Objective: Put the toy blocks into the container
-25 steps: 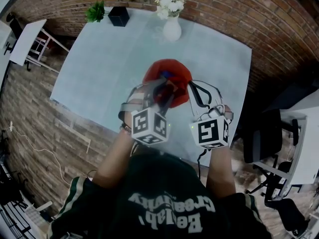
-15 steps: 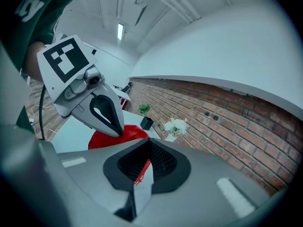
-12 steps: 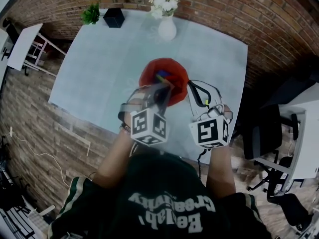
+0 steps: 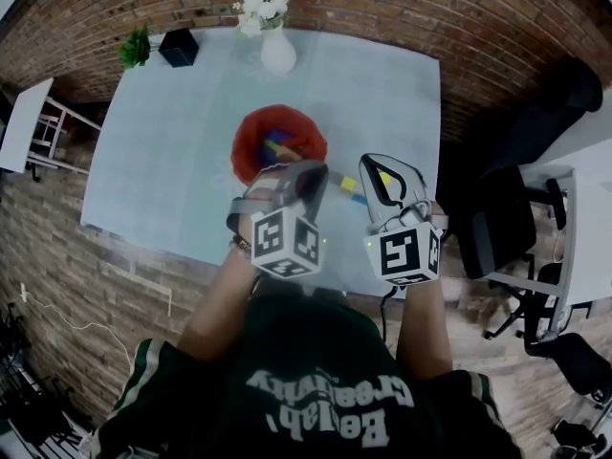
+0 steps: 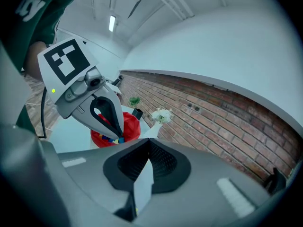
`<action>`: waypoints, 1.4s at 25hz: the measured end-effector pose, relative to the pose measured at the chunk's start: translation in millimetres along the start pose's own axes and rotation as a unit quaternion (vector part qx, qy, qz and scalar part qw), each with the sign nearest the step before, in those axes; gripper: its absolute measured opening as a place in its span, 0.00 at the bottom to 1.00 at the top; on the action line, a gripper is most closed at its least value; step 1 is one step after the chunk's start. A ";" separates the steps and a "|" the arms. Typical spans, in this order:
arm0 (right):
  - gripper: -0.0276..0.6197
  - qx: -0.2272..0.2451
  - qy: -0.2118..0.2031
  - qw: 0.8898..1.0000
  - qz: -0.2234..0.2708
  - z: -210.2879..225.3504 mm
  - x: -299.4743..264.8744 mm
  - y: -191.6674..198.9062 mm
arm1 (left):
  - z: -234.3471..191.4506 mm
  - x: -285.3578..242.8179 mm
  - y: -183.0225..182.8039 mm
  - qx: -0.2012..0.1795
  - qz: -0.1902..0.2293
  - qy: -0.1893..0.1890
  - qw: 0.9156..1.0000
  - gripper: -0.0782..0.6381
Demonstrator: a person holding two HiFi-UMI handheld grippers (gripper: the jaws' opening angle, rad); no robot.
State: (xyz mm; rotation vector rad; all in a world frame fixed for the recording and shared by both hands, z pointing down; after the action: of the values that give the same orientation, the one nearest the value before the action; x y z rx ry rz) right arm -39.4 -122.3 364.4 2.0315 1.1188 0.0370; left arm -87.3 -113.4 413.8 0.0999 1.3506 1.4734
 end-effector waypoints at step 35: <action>0.05 -0.080 0.062 0.986 -0.130 10.3 116.5 148.4 | 218.6 -138.1 37.8 -0.149 -0.167 0.333 0.916 0.35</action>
State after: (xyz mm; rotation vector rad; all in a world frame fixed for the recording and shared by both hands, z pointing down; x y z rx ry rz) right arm 139.0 -87.7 416.2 1.7483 1.4055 0.1182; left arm 91.8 -59.8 596.3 -0.8610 1.5440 1.4486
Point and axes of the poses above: the fingertips, and each gripper's own axes: x backward along the fingers, z to its right, y out of its underside, the point moved 1 cm from there along x, backward along the fingers, and after that the axes turned 15 degrees about x, right-handed, at the moved point
